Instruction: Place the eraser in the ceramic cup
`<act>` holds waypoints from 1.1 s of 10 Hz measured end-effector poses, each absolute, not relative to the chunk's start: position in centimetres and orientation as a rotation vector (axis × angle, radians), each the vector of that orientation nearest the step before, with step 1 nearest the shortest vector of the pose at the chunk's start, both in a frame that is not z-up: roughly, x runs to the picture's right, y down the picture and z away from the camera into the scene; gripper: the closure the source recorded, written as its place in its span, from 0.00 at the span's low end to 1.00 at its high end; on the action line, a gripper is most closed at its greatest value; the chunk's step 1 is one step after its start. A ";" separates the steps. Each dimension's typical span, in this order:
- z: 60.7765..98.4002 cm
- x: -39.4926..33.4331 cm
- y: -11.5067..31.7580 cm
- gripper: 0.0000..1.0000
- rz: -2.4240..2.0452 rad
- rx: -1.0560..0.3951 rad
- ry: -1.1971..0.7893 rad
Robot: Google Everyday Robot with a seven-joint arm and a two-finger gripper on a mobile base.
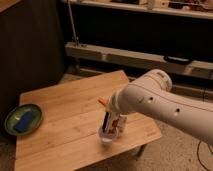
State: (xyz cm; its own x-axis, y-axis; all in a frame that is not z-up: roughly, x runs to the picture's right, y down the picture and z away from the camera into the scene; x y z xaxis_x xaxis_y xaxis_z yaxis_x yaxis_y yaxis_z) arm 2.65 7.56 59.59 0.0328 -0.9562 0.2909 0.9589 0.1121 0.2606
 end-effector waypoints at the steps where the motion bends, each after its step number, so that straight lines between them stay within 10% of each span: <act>1: 59.9 2.3 7.7 0.42 -1.481 -0.010 -0.438; 4: 60.5 2.1 7.9 0.20 -1.491 -0.020 -0.427; 11: 58.8 1.7 7.2 0.20 -1.542 0.076 -0.311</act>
